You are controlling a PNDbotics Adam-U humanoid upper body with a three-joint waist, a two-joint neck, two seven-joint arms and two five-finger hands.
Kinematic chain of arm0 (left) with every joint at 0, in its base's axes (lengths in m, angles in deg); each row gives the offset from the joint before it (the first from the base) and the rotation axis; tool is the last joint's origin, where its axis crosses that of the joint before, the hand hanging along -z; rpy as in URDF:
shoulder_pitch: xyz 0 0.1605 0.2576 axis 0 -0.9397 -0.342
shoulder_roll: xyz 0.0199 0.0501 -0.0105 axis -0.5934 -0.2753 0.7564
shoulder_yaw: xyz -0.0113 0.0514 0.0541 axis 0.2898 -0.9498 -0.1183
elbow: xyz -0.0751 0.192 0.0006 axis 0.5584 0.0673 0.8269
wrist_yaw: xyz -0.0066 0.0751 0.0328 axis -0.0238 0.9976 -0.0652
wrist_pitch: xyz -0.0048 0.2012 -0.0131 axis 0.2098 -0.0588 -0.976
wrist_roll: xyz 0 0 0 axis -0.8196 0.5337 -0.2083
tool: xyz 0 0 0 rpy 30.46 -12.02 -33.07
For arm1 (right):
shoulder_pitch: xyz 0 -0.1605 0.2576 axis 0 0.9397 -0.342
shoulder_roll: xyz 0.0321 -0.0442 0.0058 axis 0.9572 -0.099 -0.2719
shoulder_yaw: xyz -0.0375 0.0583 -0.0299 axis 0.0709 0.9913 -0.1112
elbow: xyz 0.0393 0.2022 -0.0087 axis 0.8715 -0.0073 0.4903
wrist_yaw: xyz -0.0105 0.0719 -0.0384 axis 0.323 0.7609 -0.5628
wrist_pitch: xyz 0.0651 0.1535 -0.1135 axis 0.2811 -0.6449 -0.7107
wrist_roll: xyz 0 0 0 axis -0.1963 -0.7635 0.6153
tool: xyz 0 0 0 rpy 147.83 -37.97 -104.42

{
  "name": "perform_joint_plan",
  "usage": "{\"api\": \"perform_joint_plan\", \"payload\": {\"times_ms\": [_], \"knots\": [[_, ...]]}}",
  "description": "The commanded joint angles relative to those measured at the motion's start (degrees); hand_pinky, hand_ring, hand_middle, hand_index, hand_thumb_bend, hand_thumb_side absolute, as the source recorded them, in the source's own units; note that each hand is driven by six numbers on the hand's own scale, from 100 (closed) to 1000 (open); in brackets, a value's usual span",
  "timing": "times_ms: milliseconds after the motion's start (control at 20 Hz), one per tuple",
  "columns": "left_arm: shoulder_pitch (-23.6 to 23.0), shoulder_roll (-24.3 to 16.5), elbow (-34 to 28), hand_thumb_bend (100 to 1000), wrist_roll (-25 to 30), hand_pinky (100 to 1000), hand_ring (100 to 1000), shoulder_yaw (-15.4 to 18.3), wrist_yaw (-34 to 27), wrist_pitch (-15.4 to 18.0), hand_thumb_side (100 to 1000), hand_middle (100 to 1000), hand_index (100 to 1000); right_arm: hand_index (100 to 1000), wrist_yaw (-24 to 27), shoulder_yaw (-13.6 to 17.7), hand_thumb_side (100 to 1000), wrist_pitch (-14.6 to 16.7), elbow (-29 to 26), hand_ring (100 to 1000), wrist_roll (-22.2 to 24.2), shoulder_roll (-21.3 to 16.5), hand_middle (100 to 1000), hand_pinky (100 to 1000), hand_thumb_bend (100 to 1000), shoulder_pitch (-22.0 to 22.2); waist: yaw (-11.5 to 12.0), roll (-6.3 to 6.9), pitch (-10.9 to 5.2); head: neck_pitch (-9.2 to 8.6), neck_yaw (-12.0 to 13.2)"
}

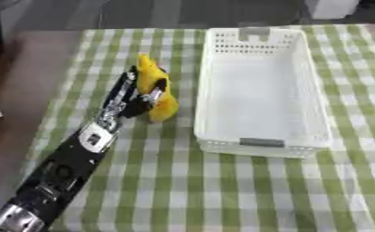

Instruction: Pick up objects on the table and place them in the box.

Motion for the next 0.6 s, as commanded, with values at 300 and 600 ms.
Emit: {"api": "perform_joint_plan", "payload": {"times_ms": [300, 600], "knots": [[3.01, -3.53, -3.90, 100, -0.25, 100, 100, -0.15, -1.29, -4.09, 549, 100, 329, 760, -0.43, 0.50, 946, -0.08, -0.75, 631, -0.46, -1.15, 690, 417, 100, 0.12, 1.52, 0.35, -1.77, -0.20, 0.73], [6.21, -4.48, -4.58, 100, -1.18, 100, 100, -0.08, 0.04, -7.00, 552, 100, 311, 760, -0.88, 0.57, 945, -0.27, -0.75, 631, -0.63, -1.89, 690, 417, 100, 1.35, 2.73, 0.67, -2.74, -0.20, 2.21]]}}
